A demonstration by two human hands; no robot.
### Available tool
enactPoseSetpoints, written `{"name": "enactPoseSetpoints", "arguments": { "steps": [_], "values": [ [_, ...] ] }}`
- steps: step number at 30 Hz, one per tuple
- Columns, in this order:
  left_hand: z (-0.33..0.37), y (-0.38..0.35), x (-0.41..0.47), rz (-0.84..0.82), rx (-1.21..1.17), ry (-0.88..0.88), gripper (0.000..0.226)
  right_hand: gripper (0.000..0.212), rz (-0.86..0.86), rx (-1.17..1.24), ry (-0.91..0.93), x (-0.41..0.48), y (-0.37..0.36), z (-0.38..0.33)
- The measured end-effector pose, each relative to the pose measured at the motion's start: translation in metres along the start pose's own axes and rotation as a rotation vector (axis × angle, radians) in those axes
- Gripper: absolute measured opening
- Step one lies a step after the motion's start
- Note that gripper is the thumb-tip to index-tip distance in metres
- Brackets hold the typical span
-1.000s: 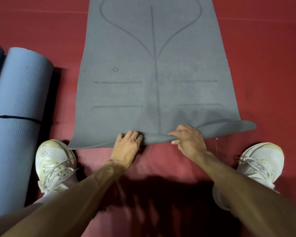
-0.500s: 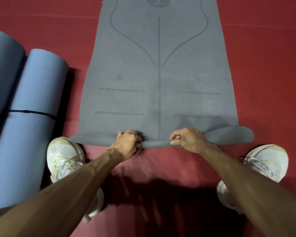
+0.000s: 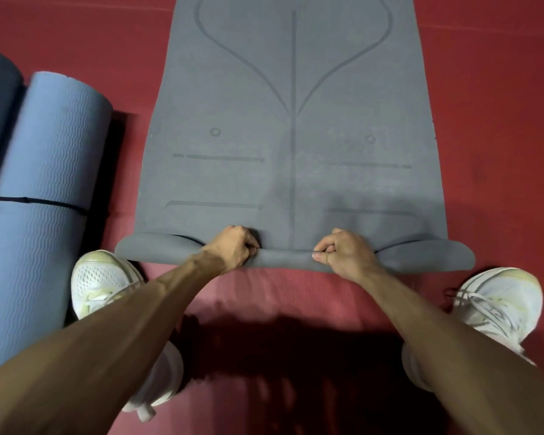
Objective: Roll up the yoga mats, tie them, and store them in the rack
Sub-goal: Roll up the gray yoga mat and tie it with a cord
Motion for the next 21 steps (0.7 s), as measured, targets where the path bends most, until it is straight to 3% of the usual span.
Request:
{"name": "enactPoseSetpoints", "arguments": {
  "steps": [2,5,8,11,16,21],
  "values": [
    [0.000,0.009,0.001,0.058,-0.068,0.025,0.016,0.006,0.066,0.000,0.013,-0.003,0.002,-0.001],
    [-0.007,0.021,0.002,0.146,-0.084,0.096,0.039,0.019,0.200,0.055,0.038,-0.014,0.004,0.001],
    [0.001,0.020,-0.003,0.145,0.048,0.089,0.027,0.020,0.254,0.020,0.109,-0.015,0.004,-0.004],
    [0.016,0.026,-0.011,0.283,0.267,-0.014,0.013,0.018,0.250,-0.035,0.141,-0.008,0.006,-0.008],
    [0.029,0.020,-0.027,0.424,0.357,-0.251,0.006,0.014,0.134,-0.081,0.169,0.007,0.004,-0.014],
    [0.029,0.005,-0.049,0.500,0.491,-0.246,0.041,0.014,0.083,-0.083,0.238,0.014,0.002,-0.016]
  ]
}}
Point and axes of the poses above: each hand's wrist, its own x-axis towards the middle knuckle, its own y-axis out of the back of the hand, z = x × y, the point moved 9 cm from there along x, towards the middle knuckle, and after that the axes turned 14 degrees about x, right-handed, at the moved point
